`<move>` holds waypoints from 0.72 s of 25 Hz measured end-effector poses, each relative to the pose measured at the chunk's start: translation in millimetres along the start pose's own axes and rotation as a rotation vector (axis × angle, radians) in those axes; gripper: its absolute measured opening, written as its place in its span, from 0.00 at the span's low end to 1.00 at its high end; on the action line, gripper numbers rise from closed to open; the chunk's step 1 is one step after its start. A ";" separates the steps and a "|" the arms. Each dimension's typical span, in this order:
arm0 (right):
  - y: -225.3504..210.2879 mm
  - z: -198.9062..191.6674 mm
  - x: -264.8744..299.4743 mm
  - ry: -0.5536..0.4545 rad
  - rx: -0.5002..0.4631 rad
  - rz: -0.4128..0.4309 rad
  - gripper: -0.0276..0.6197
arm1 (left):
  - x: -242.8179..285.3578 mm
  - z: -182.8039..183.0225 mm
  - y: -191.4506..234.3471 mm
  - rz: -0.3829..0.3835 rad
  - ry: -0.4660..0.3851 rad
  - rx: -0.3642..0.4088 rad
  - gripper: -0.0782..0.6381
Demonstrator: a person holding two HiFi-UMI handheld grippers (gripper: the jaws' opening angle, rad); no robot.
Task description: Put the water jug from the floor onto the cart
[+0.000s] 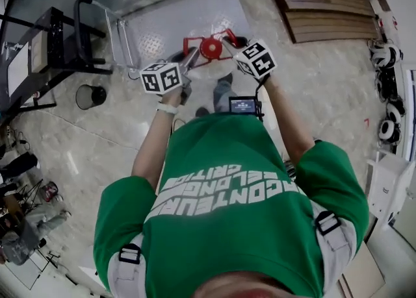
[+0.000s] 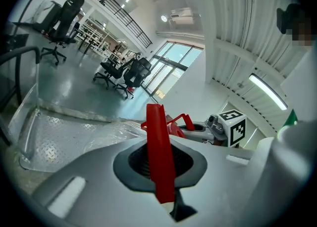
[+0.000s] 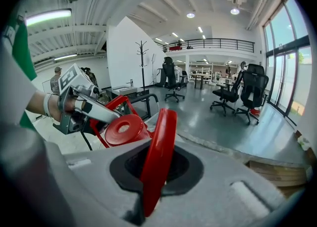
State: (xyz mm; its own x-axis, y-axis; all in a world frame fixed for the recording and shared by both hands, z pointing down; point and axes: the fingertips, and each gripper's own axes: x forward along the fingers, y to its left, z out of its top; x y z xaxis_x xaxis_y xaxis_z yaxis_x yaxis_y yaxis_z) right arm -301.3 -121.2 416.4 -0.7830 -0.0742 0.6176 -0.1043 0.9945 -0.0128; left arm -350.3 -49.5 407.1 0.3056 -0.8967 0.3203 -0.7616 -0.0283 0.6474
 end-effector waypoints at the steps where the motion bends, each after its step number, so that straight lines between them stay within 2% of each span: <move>1: -4.5 6.2 7.4 0.000 -0.006 0.007 0.05 | 2.0 5.7 7.5 0.011 -0.002 -0.003 0.16; 5: -25.5 18.3 31.6 -0.001 -0.023 0.044 0.05 | 18.9 28.8 25.6 0.045 -0.018 0.003 0.16; 18: -85.6 23.3 77.3 0.045 0.013 0.134 0.06 | 73.5 59.4 65.4 0.127 -0.019 -0.083 0.16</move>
State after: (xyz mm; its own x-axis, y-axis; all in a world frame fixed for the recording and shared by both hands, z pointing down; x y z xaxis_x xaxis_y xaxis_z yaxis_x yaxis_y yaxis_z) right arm -367.2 -213.8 447.0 -0.7619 0.0634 0.6446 -0.0084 0.9942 -0.1077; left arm -411.7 -143.5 431.9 0.1984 -0.8991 0.3902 -0.7431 0.1217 0.6580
